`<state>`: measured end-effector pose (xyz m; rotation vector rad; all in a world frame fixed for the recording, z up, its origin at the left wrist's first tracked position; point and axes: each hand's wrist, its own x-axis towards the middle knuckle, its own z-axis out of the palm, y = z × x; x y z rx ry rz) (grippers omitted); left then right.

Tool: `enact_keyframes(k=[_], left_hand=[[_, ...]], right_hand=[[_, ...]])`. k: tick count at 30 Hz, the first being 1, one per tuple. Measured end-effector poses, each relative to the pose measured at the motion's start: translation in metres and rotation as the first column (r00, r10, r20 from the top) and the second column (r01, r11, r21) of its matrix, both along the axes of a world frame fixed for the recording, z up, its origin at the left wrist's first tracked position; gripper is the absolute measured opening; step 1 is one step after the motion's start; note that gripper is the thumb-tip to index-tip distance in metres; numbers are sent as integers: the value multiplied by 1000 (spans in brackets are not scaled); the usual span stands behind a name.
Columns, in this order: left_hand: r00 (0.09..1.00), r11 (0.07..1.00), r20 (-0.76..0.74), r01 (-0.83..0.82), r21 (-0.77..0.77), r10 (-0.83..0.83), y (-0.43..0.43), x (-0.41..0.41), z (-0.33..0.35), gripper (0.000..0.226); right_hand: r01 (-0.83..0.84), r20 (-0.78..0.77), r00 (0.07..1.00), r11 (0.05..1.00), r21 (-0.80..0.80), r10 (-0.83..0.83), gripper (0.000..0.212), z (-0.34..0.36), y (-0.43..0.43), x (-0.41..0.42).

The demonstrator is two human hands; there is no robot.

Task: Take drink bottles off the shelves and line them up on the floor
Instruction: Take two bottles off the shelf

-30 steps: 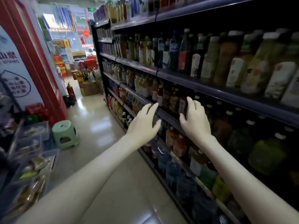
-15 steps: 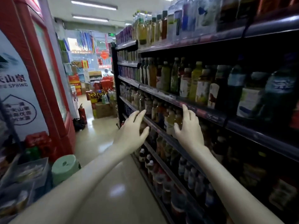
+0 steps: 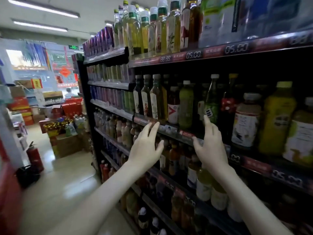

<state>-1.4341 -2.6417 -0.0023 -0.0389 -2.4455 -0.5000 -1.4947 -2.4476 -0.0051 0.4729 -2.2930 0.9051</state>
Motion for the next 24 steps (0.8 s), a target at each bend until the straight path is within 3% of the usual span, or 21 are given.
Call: enact_keyframes(k=[9, 13, 19, 24], left_hand=[[978, 975, -184, 55, -214, -96, -106, -186, -2, 63], [953, 948, -242, 104, -301, -182, -126, -241, 12, 65], [894, 894, -312, 178, -412, -322, -125, -290, 16, 66], [829, 875, -364, 273, -400, -424, -127, -301, 9, 68]], right_hand=[[223, -53, 973, 975, -25, -224, 92, 13, -112, -152], [397, -13, 917, 917, -41, -398, 94, 24, -130, -190], [452, 145, 891, 864, -222, -430, 100, 29, -134, -212], [472, 105, 879, 820, -325, -465, 53, 25, -132, -207]])
